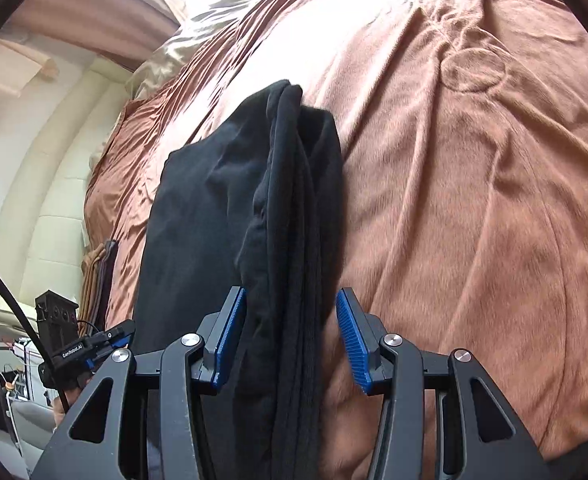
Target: Fold small clothes
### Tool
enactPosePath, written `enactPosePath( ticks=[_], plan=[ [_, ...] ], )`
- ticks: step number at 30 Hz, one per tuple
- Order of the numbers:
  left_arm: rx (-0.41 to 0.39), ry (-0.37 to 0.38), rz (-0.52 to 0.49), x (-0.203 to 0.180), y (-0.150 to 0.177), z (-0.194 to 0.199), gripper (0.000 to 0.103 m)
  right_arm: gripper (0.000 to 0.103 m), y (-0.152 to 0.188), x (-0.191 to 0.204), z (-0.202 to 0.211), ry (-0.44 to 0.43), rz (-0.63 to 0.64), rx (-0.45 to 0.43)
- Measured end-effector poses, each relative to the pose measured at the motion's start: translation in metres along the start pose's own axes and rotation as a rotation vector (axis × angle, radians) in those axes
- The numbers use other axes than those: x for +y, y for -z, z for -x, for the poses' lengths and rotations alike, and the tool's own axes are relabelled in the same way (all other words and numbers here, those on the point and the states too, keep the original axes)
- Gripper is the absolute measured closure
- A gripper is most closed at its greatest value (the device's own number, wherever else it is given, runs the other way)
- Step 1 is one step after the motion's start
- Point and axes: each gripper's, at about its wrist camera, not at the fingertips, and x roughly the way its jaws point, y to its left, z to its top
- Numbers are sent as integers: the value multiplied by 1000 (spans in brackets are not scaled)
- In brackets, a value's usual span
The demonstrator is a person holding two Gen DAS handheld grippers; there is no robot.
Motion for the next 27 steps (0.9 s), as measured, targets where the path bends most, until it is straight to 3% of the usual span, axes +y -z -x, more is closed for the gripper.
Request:
enactPosePath(
  ticks=[14, 27],
  plan=[
    [0, -39, -67, -14, -64, -27, 61, 59, -47, -9, -25, -19, -24, -39],
    [-18, -109, -135, -35, -126, -52, 61, 63, -48, -33, -48, -88, -181, -55]
  ],
)
